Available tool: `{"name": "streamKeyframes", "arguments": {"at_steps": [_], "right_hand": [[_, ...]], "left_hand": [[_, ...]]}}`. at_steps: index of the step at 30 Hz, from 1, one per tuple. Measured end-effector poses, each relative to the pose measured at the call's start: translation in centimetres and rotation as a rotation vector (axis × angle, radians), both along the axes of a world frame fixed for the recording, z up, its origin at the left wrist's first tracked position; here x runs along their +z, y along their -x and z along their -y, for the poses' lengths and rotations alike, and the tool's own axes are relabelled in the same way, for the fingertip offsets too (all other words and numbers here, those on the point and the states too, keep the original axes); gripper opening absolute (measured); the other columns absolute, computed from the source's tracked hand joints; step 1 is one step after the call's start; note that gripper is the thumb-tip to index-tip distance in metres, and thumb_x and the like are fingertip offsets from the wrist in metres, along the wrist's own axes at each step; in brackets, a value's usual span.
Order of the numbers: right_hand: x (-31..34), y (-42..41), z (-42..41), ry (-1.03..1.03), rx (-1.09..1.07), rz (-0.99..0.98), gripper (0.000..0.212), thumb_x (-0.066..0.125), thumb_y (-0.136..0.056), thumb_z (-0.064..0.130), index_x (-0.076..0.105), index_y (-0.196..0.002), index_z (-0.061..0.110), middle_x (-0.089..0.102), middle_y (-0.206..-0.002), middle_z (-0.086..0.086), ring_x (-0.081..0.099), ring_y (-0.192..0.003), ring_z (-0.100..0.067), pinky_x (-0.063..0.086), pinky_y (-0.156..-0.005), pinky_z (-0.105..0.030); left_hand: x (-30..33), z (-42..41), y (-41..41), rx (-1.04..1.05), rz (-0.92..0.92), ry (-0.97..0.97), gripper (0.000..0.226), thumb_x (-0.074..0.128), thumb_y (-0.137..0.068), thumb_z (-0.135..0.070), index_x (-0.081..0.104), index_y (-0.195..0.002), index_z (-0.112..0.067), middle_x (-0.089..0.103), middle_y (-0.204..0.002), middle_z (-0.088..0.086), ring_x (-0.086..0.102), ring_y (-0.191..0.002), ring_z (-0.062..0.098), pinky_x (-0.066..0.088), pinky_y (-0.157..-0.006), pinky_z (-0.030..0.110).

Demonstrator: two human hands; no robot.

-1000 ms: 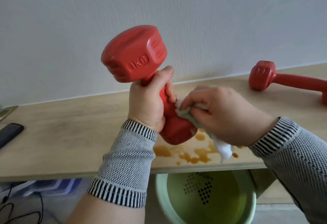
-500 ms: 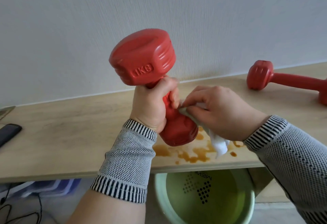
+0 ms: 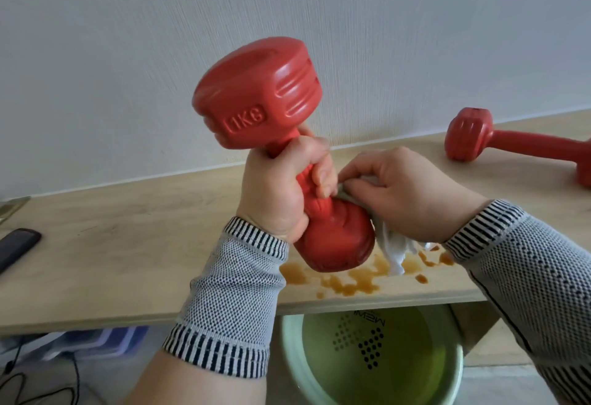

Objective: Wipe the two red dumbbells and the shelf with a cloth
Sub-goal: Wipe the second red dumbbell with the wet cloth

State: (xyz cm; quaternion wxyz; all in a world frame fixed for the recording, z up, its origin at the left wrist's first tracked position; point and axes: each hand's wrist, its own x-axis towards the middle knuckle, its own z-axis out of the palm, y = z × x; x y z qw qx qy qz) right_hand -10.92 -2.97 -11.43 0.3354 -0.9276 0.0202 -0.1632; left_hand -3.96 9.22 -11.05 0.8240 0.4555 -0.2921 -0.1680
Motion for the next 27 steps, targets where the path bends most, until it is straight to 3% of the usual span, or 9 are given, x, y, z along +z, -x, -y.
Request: {"name": "streamKeyframes", "arguments": {"at_steps": [4,9,12,16,19,23,27], "right_hand": [[0.2,0.2,-0.3,0.080,-0.018,0.008,0.015,0.057,-0.088,0.019,0.071,-0.092,0.020,0.066,-0.092,0.008,0.058,-0.086,-0.011,0.041,-0.078,-0.024],[0.6,1.5,-1.9,0.144,0.101,0.052,0.015,0.058,-0.087,0.016,0.072,-0.086,0.020,0.060,-0.093,0.013,0.057,-0.077,-0.009,0.042,-0.071,-0.017],[0.3,1.1,-1.9,0.125,0.081,0.117,0.015,0.060,-0.085,0.013,0.073,-0.087,0.018,0.063,-0.095,0.010,0.061,-0.082,-0.014,0.045,-0.076,-0.025],[0.5,0.5,-1.1,0.067,-0.042,0.150,0.016,0.060,-0.086,0.012,0.074,-0.091,0.018,0.059,-0.089,0.014,0.060,-0.083,-0.011,0.040,-0.075,-0.016],[0.6,0.8,-1.6,0.072,0.026,0.132,0.014,0.061,-0.085,0.015,0.073,-0.089,0.020,0.062,-0.088,0.015,0.060,-0.083,-0.007,0.042,-0.077,-0.018],[1.0,1.6,-0.1,-0.205,-0.010,0.098,0.014,0.061,-0.086,0.021,0.070,-0.079,0.030,0.065,-0.068,0.024,0.059,-0.065,0.008,0.045,-0.062,-0.007],[0.8,2.0,0.6,-0.530,-0.169,0.276,0.016,0.062,-0.088,0.017,0.068,-0.102,0.023,0.069,-0.080,0.009,0.064,-0.065,0.004,0.047,-0.057,-0.008]], "left_hand": [[0.1,0.2,0.0,0.103,0.030,-0.027,0.015,0.061,-0.056,-0.015,0.050,-0.049,-0.022,0.037,-0.040,0.000,0.033,-0.033,0.016,0.028,-0.046,0.025],[0.2,-0.4,-1.0,0.387,0.038,-0.100,0.033,0.050,-0.066,-0.008,0.045,-0.035,-0.021,0.038,-0.037,-0.002,0.035,-0.035,0.016,0.029,-0.051,0.032],[0.6,-0.5,-1.1,0.403,-0.045,-0.047,0.027,0.052,-0.065,-0.009,0.043,-0.041,-0.018,0.037,-0.039,0.000,0.035,-0.035,0.016,0.031,-0.050,0.030],[1.0,-0.1,-0.6,0.384,-0.100,-0.009,0.035,0.051,-0.077,-0.001,0.040,-0.048,-0.015,0.036,-0.042,0.001,0.033,-0.036,0.016,0.031,-0.049,0.029],[1.1,0.0,-0.7,0.465,-0.166,-0.035,0.034,0.048,-0.084,0.000,0.040,-0.054,-0.014,0.035,-0.043,0.000,0.033,-0.037,0.015,0.031,-0.049,0.028],[1.1,-1.0,-2.1,0.487,-0.488,0.063,0.025,0.049,-0.085,-0.009,0.040,-0.063,-0.018,0.038,-0.048,-0.006,0.036,-0.038,0.011,0.034,-0.050,0.024],[1.0,-2.3,-3.3,0.428,-0.748,0.227,0.025,0.050,-0.085,-0.016,0.038,-0.063,-0.022,0.040,-0.052,-0.011,0.040,-0.039,0.007,0.037,-0.050,0.021]]}}
